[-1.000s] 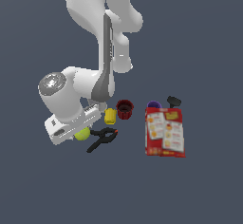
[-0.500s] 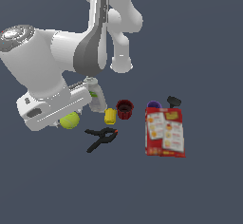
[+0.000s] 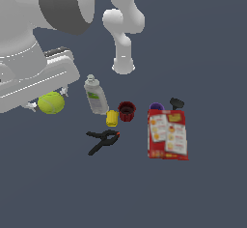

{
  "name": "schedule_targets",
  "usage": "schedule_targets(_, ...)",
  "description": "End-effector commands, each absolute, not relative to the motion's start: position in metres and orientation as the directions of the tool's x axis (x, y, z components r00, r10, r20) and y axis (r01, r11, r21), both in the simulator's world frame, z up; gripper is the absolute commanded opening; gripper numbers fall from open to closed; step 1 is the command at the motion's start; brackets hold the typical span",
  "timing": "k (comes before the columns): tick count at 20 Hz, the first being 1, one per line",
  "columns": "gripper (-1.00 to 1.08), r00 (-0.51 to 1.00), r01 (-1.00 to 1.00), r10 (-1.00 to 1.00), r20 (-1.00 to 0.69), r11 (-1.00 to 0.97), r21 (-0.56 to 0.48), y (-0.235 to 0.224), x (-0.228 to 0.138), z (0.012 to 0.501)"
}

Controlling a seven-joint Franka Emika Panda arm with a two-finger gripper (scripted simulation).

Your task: Pick up a designated object from a clutter of objects.

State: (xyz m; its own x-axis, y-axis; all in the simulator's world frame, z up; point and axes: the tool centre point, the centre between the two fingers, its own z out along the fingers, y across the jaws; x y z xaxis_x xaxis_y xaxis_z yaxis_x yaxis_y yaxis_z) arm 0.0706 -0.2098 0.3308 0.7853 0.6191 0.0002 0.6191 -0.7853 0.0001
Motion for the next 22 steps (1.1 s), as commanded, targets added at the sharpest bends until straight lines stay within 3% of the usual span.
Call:
schedule_targets(1,-1.0,0.785,0.619,0.619,0.0,-0.785,0.0,-0.214,0.071,0.355)
schedule_targets(11,-1.0,0.785,0.619,0.619,0.0,-0.785,0.0,-0.224,0.074,0.408)
schedule_targets(22,-1.0,0.785,0.619,0.619,0.0,-0.785,0.0,-0.226,0.076,0.417)
